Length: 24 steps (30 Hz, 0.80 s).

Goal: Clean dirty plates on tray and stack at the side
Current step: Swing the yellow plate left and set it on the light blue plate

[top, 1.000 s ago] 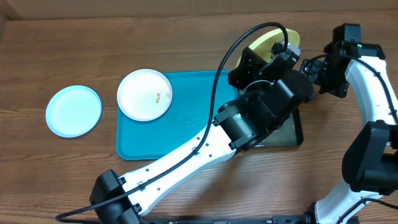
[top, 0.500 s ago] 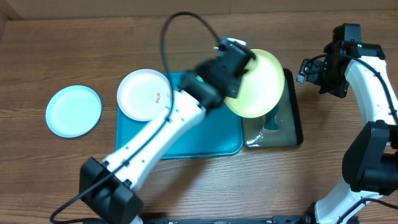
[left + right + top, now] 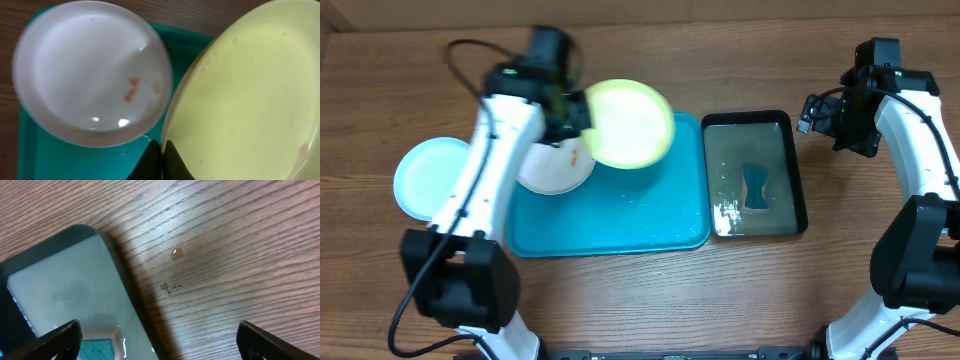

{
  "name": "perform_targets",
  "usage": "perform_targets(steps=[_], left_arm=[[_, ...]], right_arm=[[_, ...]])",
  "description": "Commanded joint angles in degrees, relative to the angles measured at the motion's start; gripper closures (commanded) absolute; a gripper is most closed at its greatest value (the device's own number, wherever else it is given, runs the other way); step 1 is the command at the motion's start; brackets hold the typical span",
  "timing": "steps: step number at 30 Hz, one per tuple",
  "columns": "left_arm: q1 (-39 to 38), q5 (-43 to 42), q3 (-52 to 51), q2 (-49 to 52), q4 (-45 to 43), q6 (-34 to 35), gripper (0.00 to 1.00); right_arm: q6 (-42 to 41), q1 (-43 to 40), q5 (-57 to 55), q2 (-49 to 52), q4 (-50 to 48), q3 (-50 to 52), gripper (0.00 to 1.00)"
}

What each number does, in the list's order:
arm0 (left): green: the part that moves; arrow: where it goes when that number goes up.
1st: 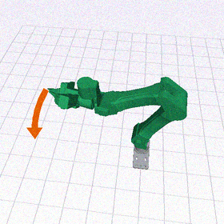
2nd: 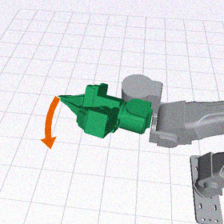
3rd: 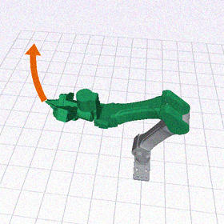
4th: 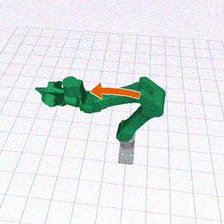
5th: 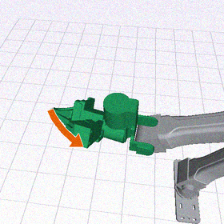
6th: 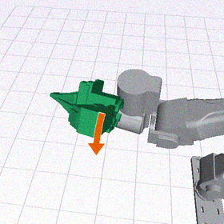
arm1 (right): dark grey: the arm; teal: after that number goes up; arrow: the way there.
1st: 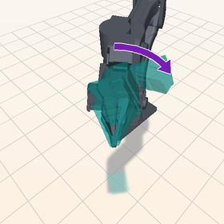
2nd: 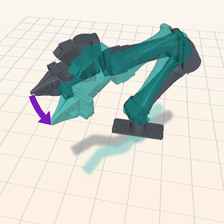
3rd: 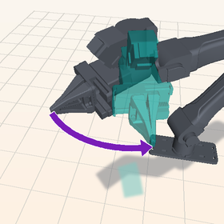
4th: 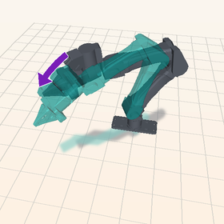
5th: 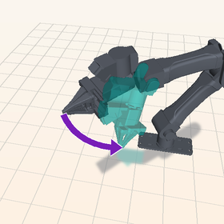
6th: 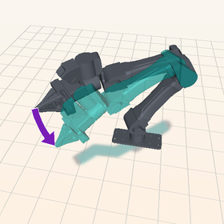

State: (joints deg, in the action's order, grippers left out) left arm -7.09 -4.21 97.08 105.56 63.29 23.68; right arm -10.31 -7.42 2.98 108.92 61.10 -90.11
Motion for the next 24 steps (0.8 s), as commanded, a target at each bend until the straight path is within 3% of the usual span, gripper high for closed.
perform_targets(steps=[1, 15, 24], left_arm=[[6.8, -1.6, 1.2, 0.1, 0.7, 0.8, 0.96], [32.4, 10.0, 0.5, 0.1, 1.6, 0.8, 0.96], [41.6, 13.6, -3.7, 0.1, -0.9, 0.9, 0.96]], right_arm=[[-0.2, 0.0, 0.1, -0.6, -0.2, -0.6, 0.0], [-0.2, 0.0, 0.1, -0.6, -0.2, -0.6, 0.0], [-0.2, 0.0, 0.1, -0.6, -0.2, -0.6, 0.0]])
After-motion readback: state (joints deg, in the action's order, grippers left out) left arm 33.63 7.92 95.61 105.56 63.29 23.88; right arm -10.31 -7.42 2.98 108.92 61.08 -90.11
